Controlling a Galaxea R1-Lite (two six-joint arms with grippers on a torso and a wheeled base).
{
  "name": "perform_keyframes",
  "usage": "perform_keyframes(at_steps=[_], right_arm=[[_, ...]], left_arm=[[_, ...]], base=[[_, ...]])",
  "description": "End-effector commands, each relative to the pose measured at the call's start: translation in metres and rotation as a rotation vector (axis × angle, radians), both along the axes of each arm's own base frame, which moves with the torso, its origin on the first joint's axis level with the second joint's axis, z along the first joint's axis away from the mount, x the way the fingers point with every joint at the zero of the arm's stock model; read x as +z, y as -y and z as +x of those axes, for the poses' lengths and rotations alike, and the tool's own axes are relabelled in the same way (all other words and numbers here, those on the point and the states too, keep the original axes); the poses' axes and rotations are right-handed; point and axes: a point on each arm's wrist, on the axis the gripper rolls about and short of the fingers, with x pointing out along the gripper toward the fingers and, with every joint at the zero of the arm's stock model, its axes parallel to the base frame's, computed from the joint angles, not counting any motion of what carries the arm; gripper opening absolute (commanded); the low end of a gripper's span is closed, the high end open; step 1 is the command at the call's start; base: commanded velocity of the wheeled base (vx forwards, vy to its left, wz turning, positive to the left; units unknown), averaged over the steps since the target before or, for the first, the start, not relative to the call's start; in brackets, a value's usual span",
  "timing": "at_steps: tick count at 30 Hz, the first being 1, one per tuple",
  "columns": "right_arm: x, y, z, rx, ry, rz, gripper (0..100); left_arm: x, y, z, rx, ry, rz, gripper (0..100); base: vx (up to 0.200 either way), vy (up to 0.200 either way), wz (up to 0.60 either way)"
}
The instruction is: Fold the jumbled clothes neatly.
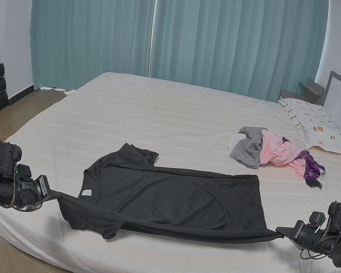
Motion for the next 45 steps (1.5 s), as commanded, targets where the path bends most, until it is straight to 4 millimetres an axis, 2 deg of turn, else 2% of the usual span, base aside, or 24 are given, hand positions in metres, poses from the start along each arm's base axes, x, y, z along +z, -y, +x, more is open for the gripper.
perform_keyframes(at_steps=[1,4,8,10,11,18,21,22,29,40,45], right_arm=[[0.001,0.0,0.0,-0.002,0.006,0.002,0],[0.0,0.0,0.004,0.0,0.004,0.002,0],[-0.01,0.0,0.025,0.002,-0.006,0.002,0],[-0.011,0.0,0.028,0.003,-0.006,0.001,0],[-0.017,0.0,0.037,0.003,-0.017,0.001,0],[-0.031,-0.002,0.064,0.013,-0.024,-0.002,0],[-0.034,-0.005,0.07,0.022,-0.021,-0.003,0],[-0.037,-0.006,0.08,0.021,-0.016,-0.009,0],[-0.039,-0.008,0.108,0.014,-0.035,-0.016,0],[-0.058,-0.01,0.132,0.019,-0.083,-0.017,0],[-0.062,-0.009,0.133,0.009,-0.091,-0.024,0]], left_arm=[[0.001,-0.001,0.0,0.006,0.003,-0.005,0],[0.001,-0.001,0.002,0.007,0.004,-0.006,0],[-0.004,-0.003,0.018,0.023,0.0,-0.018,0],[-0.005,-0.003,0.021,0.027,0.001,-0.022,0],[-0.012,-0.004,0.029,0.039,-0.007,-0.033,0],[-0.031,-0.004,0.053,0.037,0.021,-0.028,0],[-0.033,-0.004,0.059,0.037,0.024,-0.026,0],[-0.035,-0.002,0.066,0.031,0.029,-0.026,0],[-0.047,0.002,0.086,0.015,0.024,-0.026,0],[-0.067,0.003,0.101,0.01,-0.005,-0.025,0],[-0.068,0.005,0.102,0.004,-0.008,-0.025,0]], base=[[0.0,0.0,0.0],[0.0,0.0,0.0],[0.0,0.0,0.0],[0.0,0.0,0.0],[0.0,0.0,0.0],[0.0,0.0,0.0],[0.0,0.0,0.0],[0.0,0.0,0.0],[0.0,0.0,0.0],[0.0,0.0,0.0],[0.0,0.0,0.0]])
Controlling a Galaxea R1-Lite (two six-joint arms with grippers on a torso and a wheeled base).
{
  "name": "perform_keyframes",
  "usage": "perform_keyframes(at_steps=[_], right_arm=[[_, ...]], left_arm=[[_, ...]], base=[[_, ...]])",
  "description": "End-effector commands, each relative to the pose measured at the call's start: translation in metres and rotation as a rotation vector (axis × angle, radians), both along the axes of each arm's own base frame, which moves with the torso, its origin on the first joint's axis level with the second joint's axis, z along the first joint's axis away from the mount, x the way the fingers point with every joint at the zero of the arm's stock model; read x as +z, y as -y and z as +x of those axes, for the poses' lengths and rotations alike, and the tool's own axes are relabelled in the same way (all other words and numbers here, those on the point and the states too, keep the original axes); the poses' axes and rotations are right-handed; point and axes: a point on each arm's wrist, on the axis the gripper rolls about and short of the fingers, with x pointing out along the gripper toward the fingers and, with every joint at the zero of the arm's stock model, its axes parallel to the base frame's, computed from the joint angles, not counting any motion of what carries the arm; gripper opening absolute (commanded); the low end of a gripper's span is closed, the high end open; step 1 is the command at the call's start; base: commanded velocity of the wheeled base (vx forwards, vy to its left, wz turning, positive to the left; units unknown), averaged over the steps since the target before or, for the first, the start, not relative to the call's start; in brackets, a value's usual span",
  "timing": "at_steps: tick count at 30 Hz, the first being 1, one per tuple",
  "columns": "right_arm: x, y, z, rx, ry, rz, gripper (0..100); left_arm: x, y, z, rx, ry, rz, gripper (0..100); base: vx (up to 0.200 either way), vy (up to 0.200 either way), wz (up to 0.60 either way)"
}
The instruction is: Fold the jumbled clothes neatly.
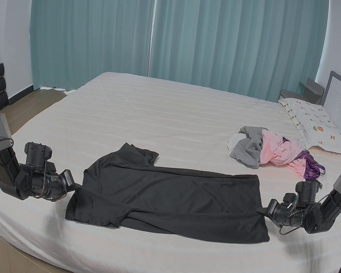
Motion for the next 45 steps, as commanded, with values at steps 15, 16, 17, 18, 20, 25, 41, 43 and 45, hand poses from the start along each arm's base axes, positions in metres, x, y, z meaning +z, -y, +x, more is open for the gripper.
perform_keyframes(at_steps=[15,16,17,18,20,25,41,43,45], right_arm=[[0.021,0.001,-0.011,-0.042,0.018,0.054,100],[0.021,0.001,-0.011,-0.042,0.018,0.054,100],[0.031,-0.001,-0.021,-0.05,0.021,0.067,100],[0.037,-0.004,-0.032,-0.044,0.019,0.07,100],[0.04,-0.006,-0.038,-0.04,0.02,0.069,100],[0.049,-0.019,-0.075,-0.088,0.035,0.098,100],[0.04,-0.047,-0.114,-0.182,-0.035,0.229,100],[0.04,-0.047,-0.114,-0.193,-0.039,0.24,100],[0.04,-0.047,-0.114,-0.195,-0.04,0.241,100]], left_arm=[[0.01,0.0,-0.001,0.029,0.011,-0.031,100],[0.01,0.0,-0.001,0.029,0.011,-0.031,100],[0.02,-0.002,-0.008,0.036,0.025,-0.032,100],[0.027,-0.002,-0.019,0.036,0.029,-0.033,100],[0.03,-0.001,-0.023,0.035,0.033,-0.032,100],[0.043,0.002,-0.06,0.031,0.019,-0.033,100],[0.041,0.024,-0.103,0.025,-0.081,-0.102,100],[0.038,0.024,-0.102,0.031,-0.096,-0.097,100],[0.036,0.025,-0.102,0.038,-0.105,-0.09,100]], base=[[0.0,0.0,0.0],[0.0,0.0,0.0],[0.0,0.0,0.0],[0.0,0.0,0.0],[0.0,0.0,0.0],[0.0,0.0,0.0],[-0.038,0.0,0.0],[-0.2,0.0,0.0],[-0.1,0.0,0.0]])
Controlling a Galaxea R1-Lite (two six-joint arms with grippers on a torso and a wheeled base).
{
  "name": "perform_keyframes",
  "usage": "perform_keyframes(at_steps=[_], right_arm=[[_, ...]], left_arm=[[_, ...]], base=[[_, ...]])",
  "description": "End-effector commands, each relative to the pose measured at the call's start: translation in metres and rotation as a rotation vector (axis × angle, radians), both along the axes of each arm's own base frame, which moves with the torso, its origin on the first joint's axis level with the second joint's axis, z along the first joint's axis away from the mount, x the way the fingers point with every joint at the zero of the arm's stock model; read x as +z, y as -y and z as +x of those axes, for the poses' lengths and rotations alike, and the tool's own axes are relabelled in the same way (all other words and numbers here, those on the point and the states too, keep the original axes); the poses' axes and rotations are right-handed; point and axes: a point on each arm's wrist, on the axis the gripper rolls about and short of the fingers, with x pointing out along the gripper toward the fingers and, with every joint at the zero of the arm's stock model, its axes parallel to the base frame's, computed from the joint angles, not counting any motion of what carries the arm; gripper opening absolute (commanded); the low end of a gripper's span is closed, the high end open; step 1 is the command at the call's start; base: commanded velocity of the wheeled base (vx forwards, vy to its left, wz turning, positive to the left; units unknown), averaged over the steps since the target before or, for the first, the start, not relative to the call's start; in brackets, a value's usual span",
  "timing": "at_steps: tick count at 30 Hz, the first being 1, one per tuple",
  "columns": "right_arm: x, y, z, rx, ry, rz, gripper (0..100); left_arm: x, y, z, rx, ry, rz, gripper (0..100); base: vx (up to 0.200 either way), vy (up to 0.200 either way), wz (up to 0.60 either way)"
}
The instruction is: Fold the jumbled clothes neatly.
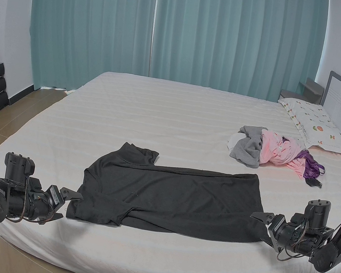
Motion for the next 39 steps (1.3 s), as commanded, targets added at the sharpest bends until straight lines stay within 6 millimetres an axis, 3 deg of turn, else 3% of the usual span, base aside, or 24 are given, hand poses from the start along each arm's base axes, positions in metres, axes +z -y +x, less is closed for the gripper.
perform_keyframes(at_steps=[1,11,18,24,29,39], right_arm=[[0.0,-0.001,-0.002,0.001,-0.006,0.002,100],[-0.009,-0.012,-0.002,-0.02,-0.032,-0.049,100],[-0.01,-0.022,-0.003,-0.024,-0.039,-0.041,100],[-0.012,-0.023,-0.002,-0.03,-0.038,-0.043,100],[-0.012,-0.023,-0.002,-0.03,-0.035,-0.042,100],[-0.017,-0.027,-0.002,-0.017,-0.052,-0.05,100]], left_arm=[[-0.005,0.001,0.0,0.007,-0.022,0.01,100],[-0.008,0.016,0.002,0.061,-0.072,-0.03,100],[-0.025,0.031,0.011,0.112,-0.114,0.04,100],[-0.042,0.051,0.037,0.202,-0.097,0.079,100],[-0.05,0.057,0.054,0.238,-0.054,0.101,100],[-0.056,0.059,0.065,0.257,-0.043,0.118,100]], base=[[0.0,0.0,0.0],[0.0,0.0,0.0],[0.0,0.0,0.0],[0.0,0.0,0.0],[0.0,0.0,0.0],[0.0,0.0,0.0]])
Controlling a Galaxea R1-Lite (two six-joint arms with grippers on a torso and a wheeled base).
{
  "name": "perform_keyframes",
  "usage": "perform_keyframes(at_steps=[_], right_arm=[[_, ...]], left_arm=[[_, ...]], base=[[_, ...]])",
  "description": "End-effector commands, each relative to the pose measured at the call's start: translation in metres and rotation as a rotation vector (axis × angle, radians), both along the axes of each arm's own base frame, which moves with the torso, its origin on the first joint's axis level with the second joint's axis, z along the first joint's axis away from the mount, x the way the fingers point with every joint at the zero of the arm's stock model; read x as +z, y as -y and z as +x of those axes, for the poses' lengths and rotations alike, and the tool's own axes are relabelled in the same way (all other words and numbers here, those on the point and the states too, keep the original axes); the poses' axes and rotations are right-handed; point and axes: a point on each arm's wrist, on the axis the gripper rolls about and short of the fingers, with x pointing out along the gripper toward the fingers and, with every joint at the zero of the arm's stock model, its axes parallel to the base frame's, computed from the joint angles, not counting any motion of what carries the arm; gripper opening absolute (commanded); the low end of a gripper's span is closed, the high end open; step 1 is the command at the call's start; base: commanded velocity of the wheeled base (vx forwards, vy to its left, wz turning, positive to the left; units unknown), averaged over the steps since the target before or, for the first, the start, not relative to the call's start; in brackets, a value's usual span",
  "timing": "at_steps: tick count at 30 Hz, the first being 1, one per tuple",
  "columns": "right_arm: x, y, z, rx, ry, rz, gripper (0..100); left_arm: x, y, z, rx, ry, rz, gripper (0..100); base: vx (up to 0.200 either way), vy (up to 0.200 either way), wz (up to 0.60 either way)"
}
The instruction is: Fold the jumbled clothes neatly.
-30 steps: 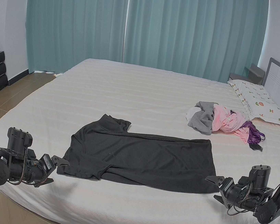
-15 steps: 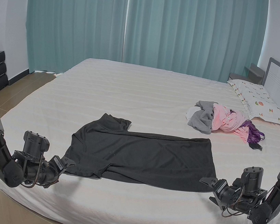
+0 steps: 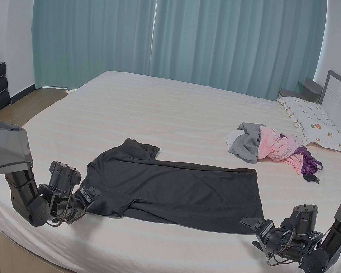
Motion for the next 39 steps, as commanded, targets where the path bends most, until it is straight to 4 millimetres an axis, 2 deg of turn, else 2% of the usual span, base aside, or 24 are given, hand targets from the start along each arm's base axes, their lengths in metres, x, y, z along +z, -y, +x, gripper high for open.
perform_keyframes(at_steps=[1,11,19,21,27,32,33,39], right_arm=[[-0.005,-0.002,0.0,0.003,-0.015,-0.009,100],[-0.019,-0.016,-0.001,0.006,-0.047,-0.064,100],[-0.032,-0.019,0.011,-0.044,-0.062,-0.088,100],[-0.032,-0.019,0.011,-0.044,-0.062,-0.088,100],[-0.045,-0.021,0.027,-0.114,-0.044,-0.14,100],[-0.045,-0.022,0.036,-0.144,-0.013,-0.144,100],[-0.043,-0.021,0.038,-0.148,0.0,-0.139,0],[-0.05,-0.016,0.044,-0.17,0.006,-0.138,0]], left_arm=[[-0.007,0.001,0.004,0.007,-0.009,0.009,0],[-0.005,-0.004,0.007,0.059,0.013,0.041,0],[0.02,-0.009,0.009,0.079,0.088,0.021,0],[0.02,-0.009,0.009,0.079,0.088,0.021,0],[0.021,-0.012,0.009,0.086,0.094,0.019,0],[0.02,-0.012,0.008,0.084,0.087,0.02,0],[0.02,-0.012,0.008,0.084,0.086,0.02,0],[0.019,-0.012,0.007,0.081,0.081,0.02,0]], base=[[0.0,0.0,0.0],[0.0,0.0,0.0],[0.0,0.0,0.0],[0.0,0.0,0.0],[0.0,0.0,0.0],[0.0,0.0,0.0],[0.0,0.0,0.0],[0.0,0.0,0.0]])
